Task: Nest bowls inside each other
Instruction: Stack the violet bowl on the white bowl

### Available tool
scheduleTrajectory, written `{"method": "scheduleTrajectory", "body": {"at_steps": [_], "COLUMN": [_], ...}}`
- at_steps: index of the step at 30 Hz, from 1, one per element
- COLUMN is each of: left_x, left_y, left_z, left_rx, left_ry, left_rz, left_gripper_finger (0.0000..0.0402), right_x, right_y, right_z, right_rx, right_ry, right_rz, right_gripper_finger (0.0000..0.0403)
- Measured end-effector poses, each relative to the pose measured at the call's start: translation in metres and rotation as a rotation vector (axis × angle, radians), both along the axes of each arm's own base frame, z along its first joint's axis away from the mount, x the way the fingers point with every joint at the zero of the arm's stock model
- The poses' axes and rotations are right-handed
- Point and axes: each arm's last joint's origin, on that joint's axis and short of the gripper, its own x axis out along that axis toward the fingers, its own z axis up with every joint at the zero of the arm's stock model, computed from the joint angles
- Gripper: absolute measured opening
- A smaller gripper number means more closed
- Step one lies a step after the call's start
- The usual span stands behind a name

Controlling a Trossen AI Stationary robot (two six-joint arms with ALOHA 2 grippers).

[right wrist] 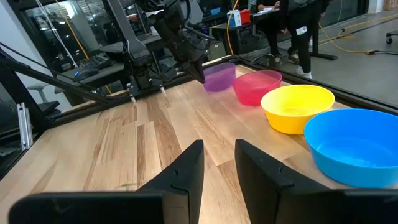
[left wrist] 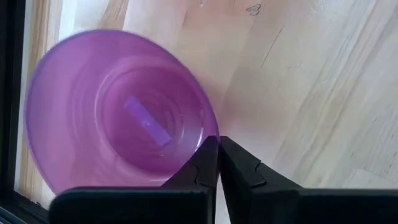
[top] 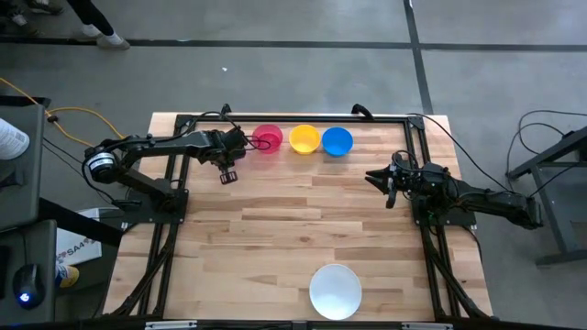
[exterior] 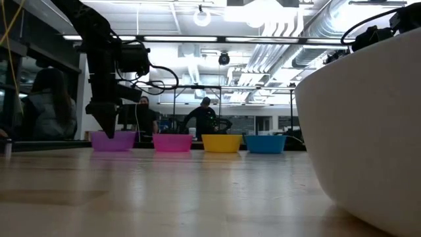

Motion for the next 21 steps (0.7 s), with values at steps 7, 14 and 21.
{"method": "scheduleTrajectory", "body": {"at_steps": [7,14,21], "left_x": [0.003,0.012,0.018], "left_y": [-0.004,-0.011,-0.019], "left_z": [0.000,0.018,0.042], "left_rx": [0.001,-0.020,-0.047], "left_ry": [0.000,-0.009,0.019], "left_rz": [-0.021,-0.008,0.020], "left_gripper_finger": [0.0002,0.0001,0.0001], "right_x": [0.000,0.000,0.000], "right_y": [0.000,0.000,0.000], "right_z": [0.000,0.000,0.000], "right_rx": [0.000,0.000,0.000], "right_ry": [0.000,0.000,0.000], "right_rz": [0.000,0.000,0.000], "right_gripper_finger": [0.0085,0.0085,0.0085]}}
